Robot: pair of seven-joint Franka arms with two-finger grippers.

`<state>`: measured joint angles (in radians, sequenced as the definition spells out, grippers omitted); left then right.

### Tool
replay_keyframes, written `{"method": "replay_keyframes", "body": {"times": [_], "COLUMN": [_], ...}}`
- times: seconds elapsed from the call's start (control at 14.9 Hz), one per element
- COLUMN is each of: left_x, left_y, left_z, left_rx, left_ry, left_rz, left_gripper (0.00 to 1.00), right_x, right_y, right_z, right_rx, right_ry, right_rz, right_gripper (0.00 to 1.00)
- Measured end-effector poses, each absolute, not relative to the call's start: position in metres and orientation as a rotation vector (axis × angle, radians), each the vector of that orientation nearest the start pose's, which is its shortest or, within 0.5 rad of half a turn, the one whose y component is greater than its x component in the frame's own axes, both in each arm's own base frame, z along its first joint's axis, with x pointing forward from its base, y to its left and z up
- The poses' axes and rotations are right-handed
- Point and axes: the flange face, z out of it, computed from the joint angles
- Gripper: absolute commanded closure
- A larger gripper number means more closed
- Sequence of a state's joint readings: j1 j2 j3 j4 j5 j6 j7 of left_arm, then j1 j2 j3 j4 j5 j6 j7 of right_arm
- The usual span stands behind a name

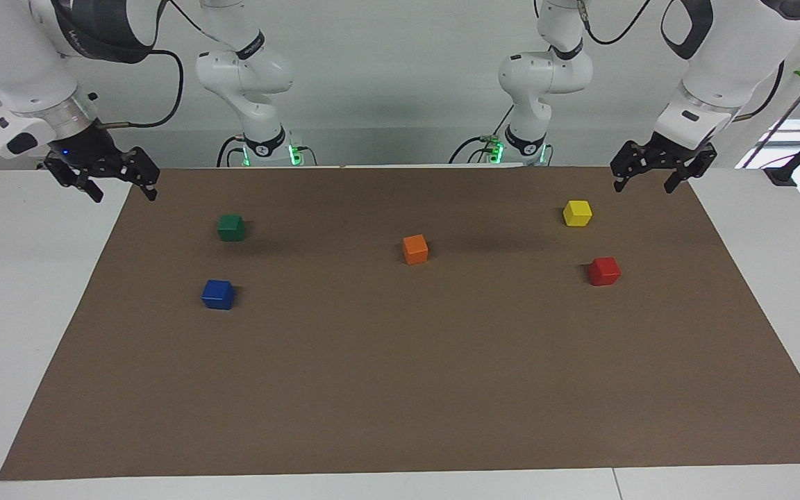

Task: Transfer red block to right arm and stack on blue block
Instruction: 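Lower the left gripper onto the red cube and close it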

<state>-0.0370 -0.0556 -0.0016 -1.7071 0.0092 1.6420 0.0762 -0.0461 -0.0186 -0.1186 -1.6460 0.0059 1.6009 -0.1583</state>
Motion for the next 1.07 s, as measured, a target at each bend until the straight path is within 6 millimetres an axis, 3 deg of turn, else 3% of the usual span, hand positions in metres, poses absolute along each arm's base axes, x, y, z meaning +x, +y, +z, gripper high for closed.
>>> {"method": "replay_keyframes", "body": {"times": [0.27,0.47,0.74,1.07], "left_x": [0.542,0.536,0.527,0.525], "left_y": [0.007,0.026,0.024,0.024], "left_z": [0.532,0.486,0.434,0.385], "left_rx": [-3.127,-3.129,-3.128,-3.128], "left_ry": [0.173,0.174,0.185,0.188], "left_rz": [0.005,0.027,0.01,0.006], "left_gripper": [0.0,0.0,0.0,0.0], "right_x": [0.541,0.542,0.532,0.501], "right_y": [-0.097,-0.088,-0.078,-0.107], "right_z": [0.601,0.6,0.586,0.55], "right_rx": [-3.121,-3.032,-2.826,-2.553], "right_ry": [-0.03,-0.039,-0.083,-0.218], "right_rz": [0.04,0.025,0.012,-0.068], "right_gripper": [0.0,0.0,0.0,0.0]}}
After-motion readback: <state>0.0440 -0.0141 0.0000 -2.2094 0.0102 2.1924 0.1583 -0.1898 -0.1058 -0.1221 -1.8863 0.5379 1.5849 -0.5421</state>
